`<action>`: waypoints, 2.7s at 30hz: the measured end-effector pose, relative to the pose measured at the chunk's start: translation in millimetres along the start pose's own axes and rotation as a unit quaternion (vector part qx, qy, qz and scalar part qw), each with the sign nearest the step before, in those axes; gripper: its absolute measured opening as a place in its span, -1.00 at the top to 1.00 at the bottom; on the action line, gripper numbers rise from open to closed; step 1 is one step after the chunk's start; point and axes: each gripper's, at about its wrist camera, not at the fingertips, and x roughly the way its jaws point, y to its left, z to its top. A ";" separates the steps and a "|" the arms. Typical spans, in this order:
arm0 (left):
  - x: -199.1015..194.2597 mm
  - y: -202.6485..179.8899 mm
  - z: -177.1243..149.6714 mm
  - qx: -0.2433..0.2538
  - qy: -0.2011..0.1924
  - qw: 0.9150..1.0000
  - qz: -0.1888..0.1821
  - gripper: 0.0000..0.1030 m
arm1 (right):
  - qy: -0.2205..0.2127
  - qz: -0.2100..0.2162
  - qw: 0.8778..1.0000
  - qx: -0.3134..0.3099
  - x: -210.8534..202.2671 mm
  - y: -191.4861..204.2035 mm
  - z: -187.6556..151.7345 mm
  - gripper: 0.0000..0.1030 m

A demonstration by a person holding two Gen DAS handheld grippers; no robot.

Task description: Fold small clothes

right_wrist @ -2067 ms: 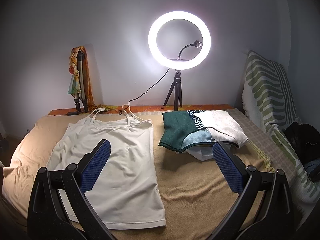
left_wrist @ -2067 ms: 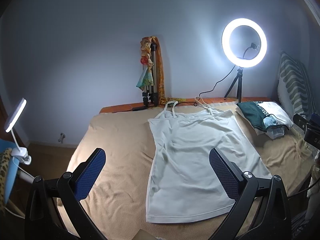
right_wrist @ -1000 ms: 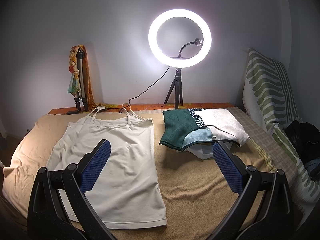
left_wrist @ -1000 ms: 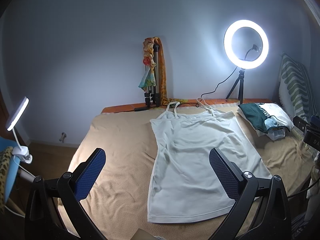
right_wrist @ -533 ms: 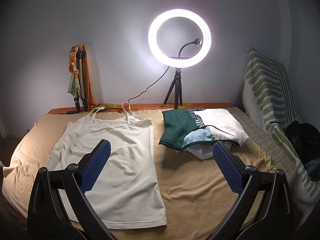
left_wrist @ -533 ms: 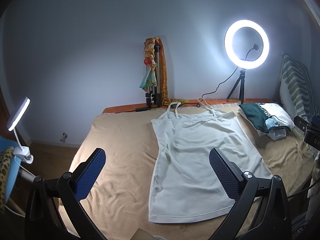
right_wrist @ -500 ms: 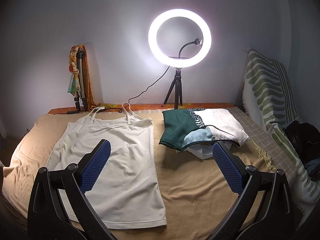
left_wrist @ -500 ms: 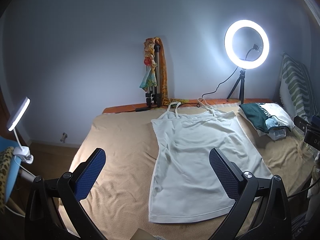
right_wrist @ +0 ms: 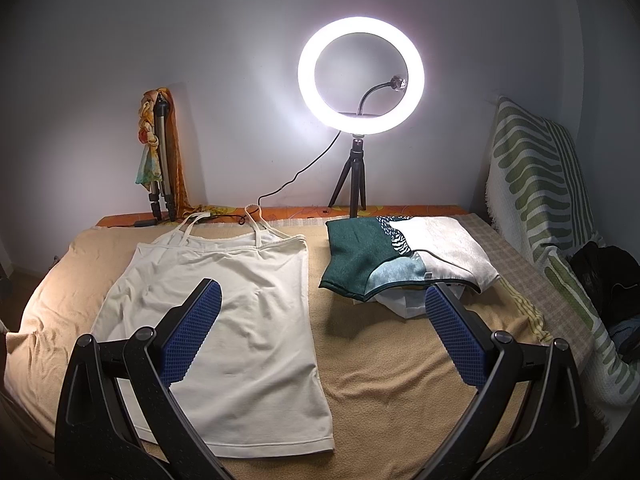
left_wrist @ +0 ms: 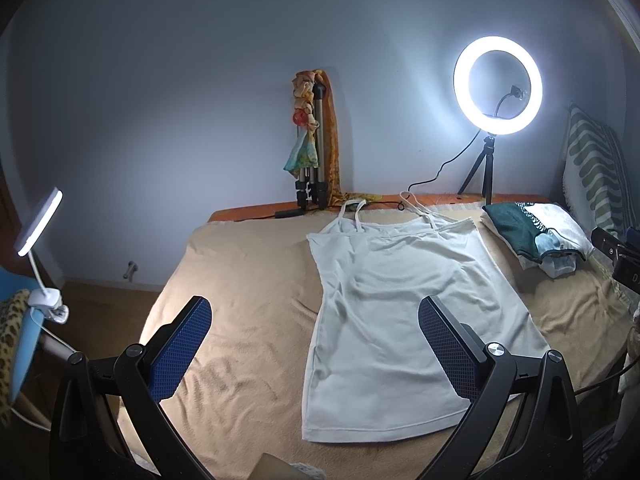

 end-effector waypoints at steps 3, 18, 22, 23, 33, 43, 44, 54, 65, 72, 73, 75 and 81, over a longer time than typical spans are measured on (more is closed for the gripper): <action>1.1 3.6 -2.1 -0.003 0.003 1.000 0.000 -0.99 | 0.004 0.013 1.000 0.003 2.3 1.2 -2.1 -1.00; 47.9 44.7 -61.8 -0.089 0.102 0.988 -0.071 -0.96 | 0.073 0.192 0.978 -0.021 68.7 65.2 40.5 -0.83; 66.3 45.0 -79.1 -0.094 0.145 0.981 -0.087 -0.76 | 0.119 0.255 0.959 -0.036 101.2 112.2 58.1 -0.65; 71.8 46.0 -83.3 -0.101 0.159 0.978 -0.093 -0.75 | 0.128 0.263 0.955 -0.043 108.2 125.1 62.1 -0.56; 96.8 66.0 -104.6 -0.148 0.213 0.959 -0.117 -0.53 | 0.200 0.289 0.931 -0.101 193.0 245.8 77.9 -0.34; 116.3 68.6 -114.2 -0.175 0.245 0.942 -0.146 -0.18 | 0.295 0.276 0.906 -0.123 288.3 320.5 55.8 0.04; 117.4 68.8 -115.0 -0.176 0.246 0.942 -0.146 -0.18 | 0.301 0.271 0.905 -0.129 295.5 327.5 53.4 0.09; 125.8 69.9 -111.4 -0.174 0.240 0.944 -0.148 0.19 | 0.336 0.198 0.902 -0.183 350.2 372.0 32.6 0.32; 125.9 73.0 -115.5 -0.193 0.240 0.932 -0.191 0.91 | 0.330 0.183 0.904 -0.202 358.3 379.6 25.4 0.91; 114.9 71.1 -108.4 -0.192 0.223 0.932 -0.211 0.92 | 0.311 0.246 0.914 -0.084 356.2 334.6 58.1 0.93; 113.2 71.2 -107.1 -0.190 0.220 0.933 -0.211 0.92 | 0.309 0.248 0.914 -0.082 357.7 331.9 60.0 0.93; 111.7 71.0 -104.2 -0.186 0.216 0.936 -0.207 0.92 | 0.308 0.244 0.915 -0.093 358.0 334.2 57.7 0.93; 110.9 75.4 -100.6 -0.197 0.213 0.932 -0.218 0.93 | 0.301 0.260 0.913 -0.089 355.4 335.0 54.0 0.93</action>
